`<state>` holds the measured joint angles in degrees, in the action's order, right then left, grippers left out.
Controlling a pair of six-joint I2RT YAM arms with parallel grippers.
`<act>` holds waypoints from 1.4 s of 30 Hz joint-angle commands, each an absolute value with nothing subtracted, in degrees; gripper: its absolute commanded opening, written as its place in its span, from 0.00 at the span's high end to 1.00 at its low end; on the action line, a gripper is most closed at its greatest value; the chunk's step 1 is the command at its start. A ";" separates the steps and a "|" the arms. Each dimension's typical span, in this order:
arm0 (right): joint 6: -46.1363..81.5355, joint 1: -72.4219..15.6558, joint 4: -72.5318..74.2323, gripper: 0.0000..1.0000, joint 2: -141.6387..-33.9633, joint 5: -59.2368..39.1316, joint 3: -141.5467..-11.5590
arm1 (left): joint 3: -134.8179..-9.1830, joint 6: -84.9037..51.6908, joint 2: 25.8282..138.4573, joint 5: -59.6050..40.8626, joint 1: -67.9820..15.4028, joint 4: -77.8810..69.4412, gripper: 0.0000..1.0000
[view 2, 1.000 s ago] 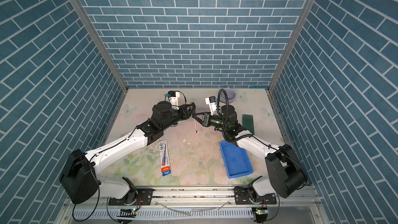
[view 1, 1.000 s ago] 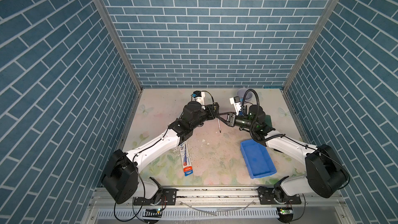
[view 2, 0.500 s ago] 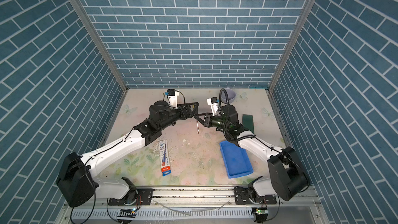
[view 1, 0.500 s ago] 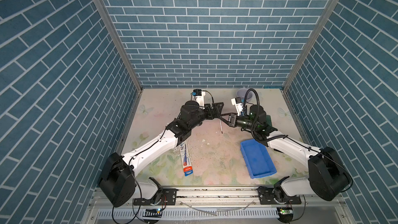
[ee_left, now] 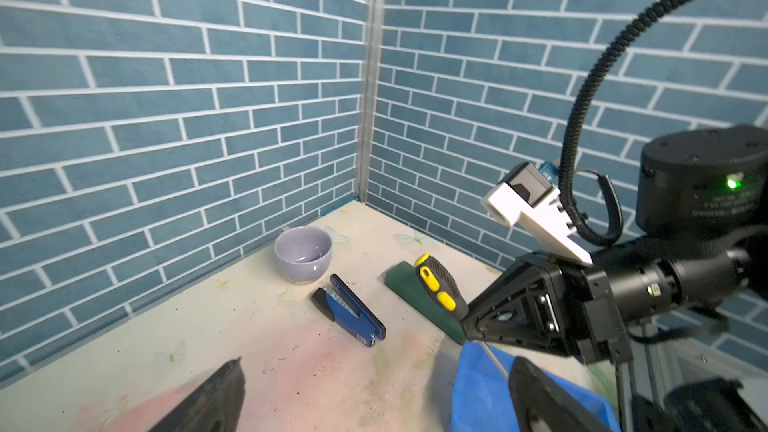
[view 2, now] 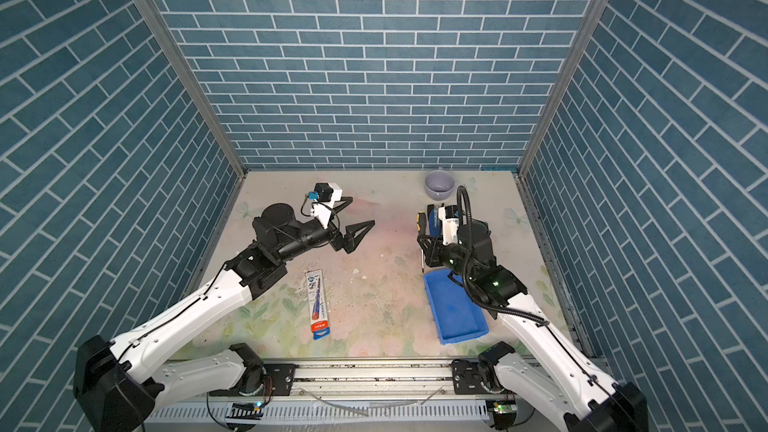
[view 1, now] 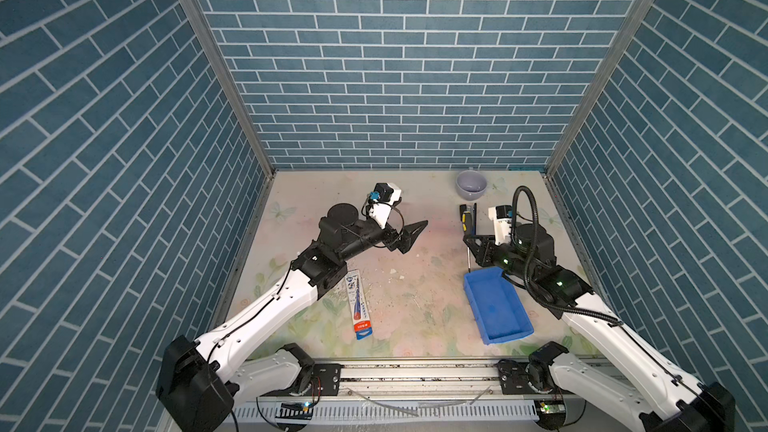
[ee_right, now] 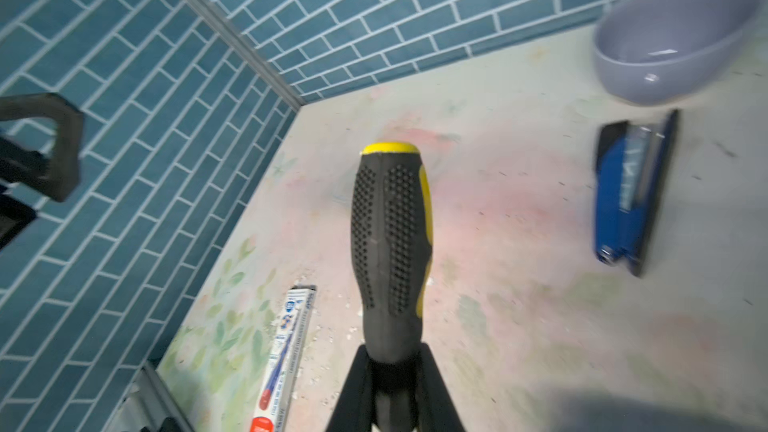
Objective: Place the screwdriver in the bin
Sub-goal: 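Open the left gripper and move the screwdriver over the blue bin with the right gripper, then lower the screwdriver into the blue bin and open the right gripper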
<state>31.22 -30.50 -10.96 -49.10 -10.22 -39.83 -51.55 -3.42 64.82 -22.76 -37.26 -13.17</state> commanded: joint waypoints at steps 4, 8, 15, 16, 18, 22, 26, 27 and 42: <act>39.85 -30.32 -31.25 1.00 -37.72 5.17 -33.68 | -49.22 5.05 67.14 -33.62 -39.46 -15.43 0.00; 48.02 -30.33 -36.62 1.00 -33.01 8.73 -29.46 | -49.17 8.51 71.08 -36.01 -43.05 -18.75 0.00; 52.05 -30.34 -35.18 1.00 -35.61 7.32 -25.21 | -51.29 5.49 78.78 -39.46 -46.80 -24.71 0.00; 51.84 -30.37 -34.92 1.00 -36.71 7.17 -24.90 | -51.69 5.77 79.59 -39.38 -47.46 -24.48 0.00; 50.87 -30.32 -34.48 1.00 -38.64 6.63 -24.48 | -52.65 5.98 80.59 -39.10 -48.15 -22.61 0.00; 50.18 -30.32 -32.36 1.00 -42.34 6.81 -22.98 | -53.75 7.73 81.35 -38.88 -48.69 -19.32 0.00; 50.45 -30.32 -27.90 1.00 -44.86 6.59 -20.39 | -54.27 9.84 80.99 -38.72 -48.78 -17.36 0.00; 50.49 -30.32 -27.08 1.00 -45.53 6.73 -20.06 | -54.46 10.29 80.87 -38.67 -48.77 -16.61 0.00; 47.13 -30.31 -26.85 0.80 -47.84 8.66 -19.99 | -54.27 12.39 79.54 -37.80 -49.04 -12.79 0.00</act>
<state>47.53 -30.46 -25.15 -49.78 6.79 -20.62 -53.43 11.42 81.10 -37.71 -48.69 -13.67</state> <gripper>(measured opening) 0.184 0.996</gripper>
